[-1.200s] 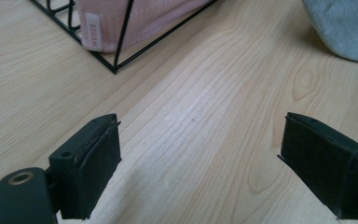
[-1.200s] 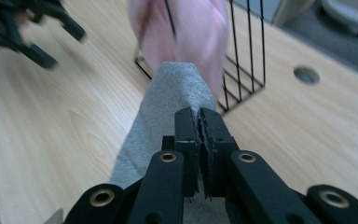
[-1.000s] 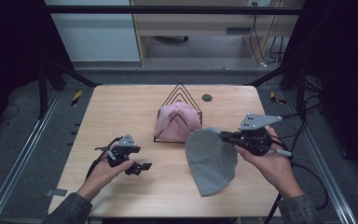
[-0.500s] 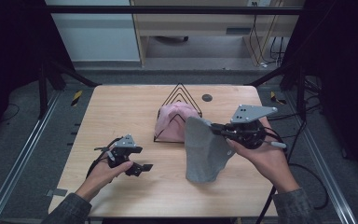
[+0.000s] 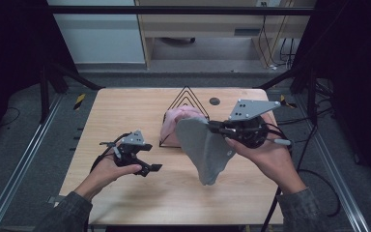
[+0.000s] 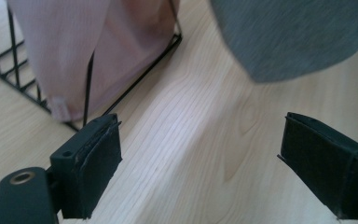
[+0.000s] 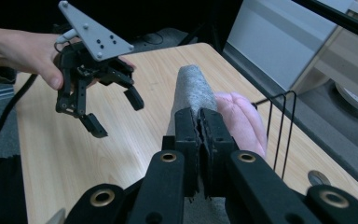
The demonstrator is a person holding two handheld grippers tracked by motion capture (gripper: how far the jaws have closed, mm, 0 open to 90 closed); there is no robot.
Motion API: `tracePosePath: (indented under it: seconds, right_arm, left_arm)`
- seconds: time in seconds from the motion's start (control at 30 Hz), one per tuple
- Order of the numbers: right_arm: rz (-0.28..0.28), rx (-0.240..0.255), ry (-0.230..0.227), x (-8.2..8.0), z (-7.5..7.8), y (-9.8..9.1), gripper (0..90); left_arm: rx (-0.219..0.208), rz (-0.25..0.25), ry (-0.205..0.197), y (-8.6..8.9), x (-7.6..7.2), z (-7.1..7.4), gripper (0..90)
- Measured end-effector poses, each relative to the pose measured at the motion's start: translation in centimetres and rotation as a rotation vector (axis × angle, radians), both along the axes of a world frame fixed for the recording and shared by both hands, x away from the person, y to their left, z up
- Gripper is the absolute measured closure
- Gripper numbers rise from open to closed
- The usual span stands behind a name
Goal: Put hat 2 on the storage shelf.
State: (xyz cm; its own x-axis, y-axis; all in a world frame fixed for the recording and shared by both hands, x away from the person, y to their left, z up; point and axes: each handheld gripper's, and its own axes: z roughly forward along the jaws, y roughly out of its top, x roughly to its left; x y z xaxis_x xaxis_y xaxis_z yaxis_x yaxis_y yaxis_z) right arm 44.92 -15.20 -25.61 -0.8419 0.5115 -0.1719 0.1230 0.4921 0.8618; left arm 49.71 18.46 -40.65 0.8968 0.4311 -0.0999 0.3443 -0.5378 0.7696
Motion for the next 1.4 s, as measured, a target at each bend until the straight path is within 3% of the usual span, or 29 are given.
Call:
tracePosePath:
  seconds: [0.07,0.2,0.27,0.6,0.73,0.8,0.83,0.87,0.93,0.97,1.0,1.1,1.2,1.4]
  right_arm:
    - [0.011,-0.004,-0.004,0.0,0.3,0.6,86.8]
    - [0.029,0.001,-0.005,0.0,0.7,1.4,86.8]
    - [0.038,-0.001,-0.007,0.1,0.9,1.9,86.8]
    - [0.062,0.008,-0.007,0.4,1.5,3.6,86.8]
    - [0.066,0.016,-0.003,0.4,1.4,3.8,86.8]
    - [0.070,0.028,0.005,0.5,1.2,3.8,86.8]
    - [0.066,0.030,0.009,0.5,1.0,3.8,86.8]
    - [0.066,0.030,0.009,0.5,1.0,3.8,86.8]
    - [0.064,0.035,0.014,0.6,0.8,3.7,86.8]
    - [0.061,0.035,0.017,0.7,0.7,3.6,86.8]
    - [0.052,0.037,0.022,0.7,0.5,3.4,86.8]
    - [0.037,0.044,0.028,0.8,0.2,3.1,86.8]
    - [0.006,0.062,0.046,1.0,-0.5,2.1,86.8]
    - [-0.048,0.075,0.072,1.7,-1.6,0.6,86.8]
  left_arm:
    - [0.008,-0.017,-0.025,-0.4,0.0,1.1,12.0]
    - [-0.016,-0.044,-0.024,-1.0,0.1,2.2,13.1]
    - [0.000,-0.061,-0.038,-1.3,0.1,2.5,13.3]
    - [0.004,-0.066,-0.053,-2.1,1.0,2.9,17.2]
    - [-0.009,-0.057,-0.061,-2.6,1.2,2.8,23.5]
    - [-0.017,-0.056,-0.064,-2.7,1.2,2.8,28.3]
    - [-0.025,-0.053,-0.065,-2.9,1.3,2.9,36.8]
    - [-0.031,-0.050,-0.066,-3.0,1.4,2.9,36.8]
    - [-0.040,-0.044,-0.066,-3.2,1.5,2.9,51.1]
    - [-0.045,-0.047,-0.064,-3.3,1.6,2.9,51.1]
    - [-0.048,-0.048,-0.060,-3.5,1.8,2.9,62.6]
    - [-0.051,-0.049,-0.060,-3.6,1.7,3.0,76.5]
    - [-0.048,-0.063,-0.061,-3.6,1.3,3.4,82.8]
    - [-0.017,-0.060,-0.074,-3.5,1.1,4.9,84.0]
